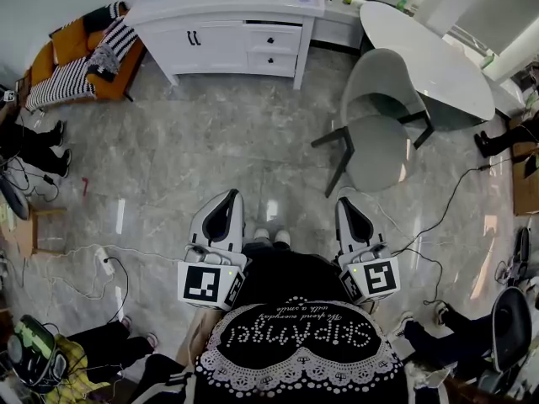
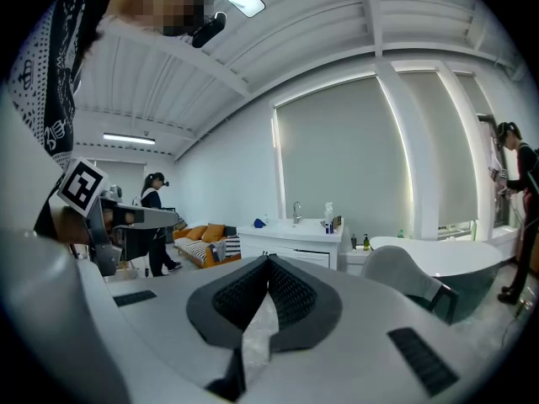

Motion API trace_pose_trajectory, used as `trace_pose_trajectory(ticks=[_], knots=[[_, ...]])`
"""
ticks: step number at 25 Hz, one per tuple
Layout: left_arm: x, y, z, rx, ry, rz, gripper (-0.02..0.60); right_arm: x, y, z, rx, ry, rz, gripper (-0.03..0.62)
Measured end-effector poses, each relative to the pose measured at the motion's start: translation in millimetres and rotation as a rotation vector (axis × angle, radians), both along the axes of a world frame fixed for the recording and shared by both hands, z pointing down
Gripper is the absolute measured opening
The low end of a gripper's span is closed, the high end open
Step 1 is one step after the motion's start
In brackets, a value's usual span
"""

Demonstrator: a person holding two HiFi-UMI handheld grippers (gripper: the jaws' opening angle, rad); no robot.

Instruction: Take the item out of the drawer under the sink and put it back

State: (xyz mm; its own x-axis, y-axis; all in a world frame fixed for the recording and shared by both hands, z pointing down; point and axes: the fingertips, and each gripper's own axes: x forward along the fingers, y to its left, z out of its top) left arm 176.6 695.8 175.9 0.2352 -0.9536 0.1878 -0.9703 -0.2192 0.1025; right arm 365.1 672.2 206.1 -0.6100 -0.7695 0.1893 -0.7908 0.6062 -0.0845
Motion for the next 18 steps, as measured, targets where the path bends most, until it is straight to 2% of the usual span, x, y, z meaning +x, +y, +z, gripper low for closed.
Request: trace_pose_trajectory(ticks=[6, 12, 18], knots=[[6, 5, 6, -0.012, 0.003, -0.008, 0.005, 6, 4, 2, -0.004, -0.05, -0.007, 0.018], [2, 11, 15, -0.038, 0.017, -0.04, 0.004, 9, 4, 9, -0.014, -0.044, -0.021, 0.018], [-21, -10, 18, -0.054, 0.031, -0.066, 0.004, -8, -18, 9, -0.03, -0.045, -0.023, 0.018]])
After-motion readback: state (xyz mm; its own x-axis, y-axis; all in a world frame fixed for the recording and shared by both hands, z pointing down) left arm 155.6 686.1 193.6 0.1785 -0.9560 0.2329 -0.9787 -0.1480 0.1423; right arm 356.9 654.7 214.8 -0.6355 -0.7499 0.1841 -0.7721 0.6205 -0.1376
